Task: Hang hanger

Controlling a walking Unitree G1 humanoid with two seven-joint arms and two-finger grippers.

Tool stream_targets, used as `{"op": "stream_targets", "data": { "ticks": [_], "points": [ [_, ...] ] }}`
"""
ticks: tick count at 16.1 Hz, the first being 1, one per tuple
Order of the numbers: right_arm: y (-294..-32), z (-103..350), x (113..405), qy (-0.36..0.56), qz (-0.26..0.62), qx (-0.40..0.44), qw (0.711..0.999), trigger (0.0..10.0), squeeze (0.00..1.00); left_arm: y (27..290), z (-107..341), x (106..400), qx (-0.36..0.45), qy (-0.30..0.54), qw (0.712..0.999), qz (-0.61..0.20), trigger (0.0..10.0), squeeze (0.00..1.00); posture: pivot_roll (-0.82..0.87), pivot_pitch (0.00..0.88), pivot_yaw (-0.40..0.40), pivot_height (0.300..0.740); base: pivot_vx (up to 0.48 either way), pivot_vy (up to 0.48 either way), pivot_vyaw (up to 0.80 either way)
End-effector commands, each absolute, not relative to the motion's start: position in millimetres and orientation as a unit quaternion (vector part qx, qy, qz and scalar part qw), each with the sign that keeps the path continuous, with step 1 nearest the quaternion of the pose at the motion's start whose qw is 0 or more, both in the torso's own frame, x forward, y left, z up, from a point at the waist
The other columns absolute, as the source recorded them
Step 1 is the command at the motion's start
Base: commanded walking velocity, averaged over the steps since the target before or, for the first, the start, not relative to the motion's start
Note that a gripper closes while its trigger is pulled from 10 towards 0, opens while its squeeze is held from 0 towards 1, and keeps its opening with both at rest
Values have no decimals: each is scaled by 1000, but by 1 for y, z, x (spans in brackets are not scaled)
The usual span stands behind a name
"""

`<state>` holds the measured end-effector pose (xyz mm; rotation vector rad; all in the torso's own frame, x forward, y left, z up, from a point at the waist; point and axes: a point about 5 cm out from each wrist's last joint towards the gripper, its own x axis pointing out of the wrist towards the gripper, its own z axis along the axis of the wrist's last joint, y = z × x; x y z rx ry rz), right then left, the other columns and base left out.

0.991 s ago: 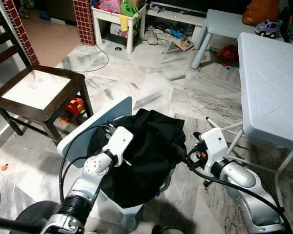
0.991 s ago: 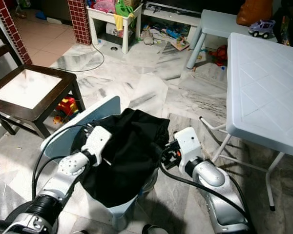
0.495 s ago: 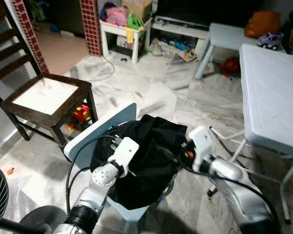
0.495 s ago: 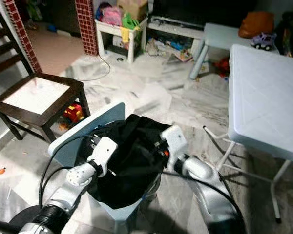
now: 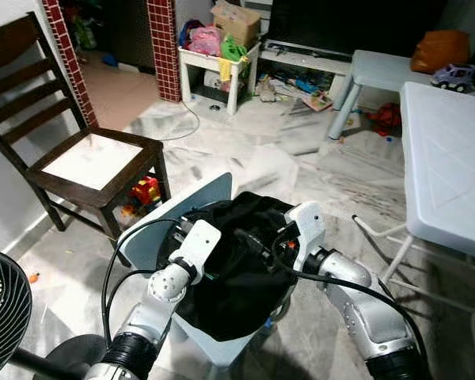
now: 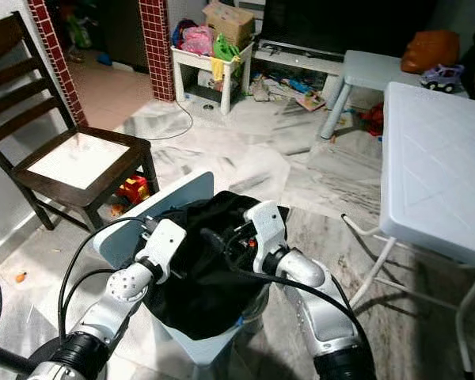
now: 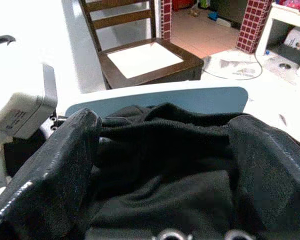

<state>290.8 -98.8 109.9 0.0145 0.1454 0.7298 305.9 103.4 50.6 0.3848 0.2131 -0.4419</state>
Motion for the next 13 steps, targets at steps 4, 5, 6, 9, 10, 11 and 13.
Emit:
{"op": "stream_targets", "data": {
  "ticks": [4, 5, 6, 9, 10, 11, 13],
  "points": [
    [-99, 111, 296, 56, 333, 9, 941, 10000, 0, 102, 64, 313, 259, 62, 939, -216, 10000, 1000, 19, 0, -1, 740, 0, 0, 0],
    [-98, 112, 298, 51, 324, 10, 945, 10000, 0, 98, 69, 313, 260, 45, 938, -226, 10000, 1000, 20, 0, 8, 740, 0, 0, 0],
    [-97, 113, 299, 48, 318, 9, 947, 10000, 0, 100, 70, 313, 276, 42, 934, -223, 10000, 1000, 21, 0, 10, 740, 0, 0, 0],
    [-99, 109, 300, 51, 302, -7, 952, 10000, 0, 114, 64, 306, 283, 50, 936, -204, 10000, 1000, 21, 0, 10, 740, 0, 0, 0],
    [-99, 109, 300, 51, 303, -8, 952, 10000, 0, 114, 62, 301, 263, 57, 940, -208, 10000, 1000, 23, 0, 0, 740, 0, 0, 0],
    [-99, 109, 300, 51, 304, -10, 951, 10000, 0, 112, 60, 296, 240, 62, 943, -224, 10000, 1000, 25, 0, -2, 740, 0, 0, 0],
    [-98, 109, 302, 48, 307, -15, 950, 10000, 0, 110, 64, 289, 209, 61, 951, -218, 10000, 1000, 28, 0, -8, 740, 0, 0, 0]
  ]
}}
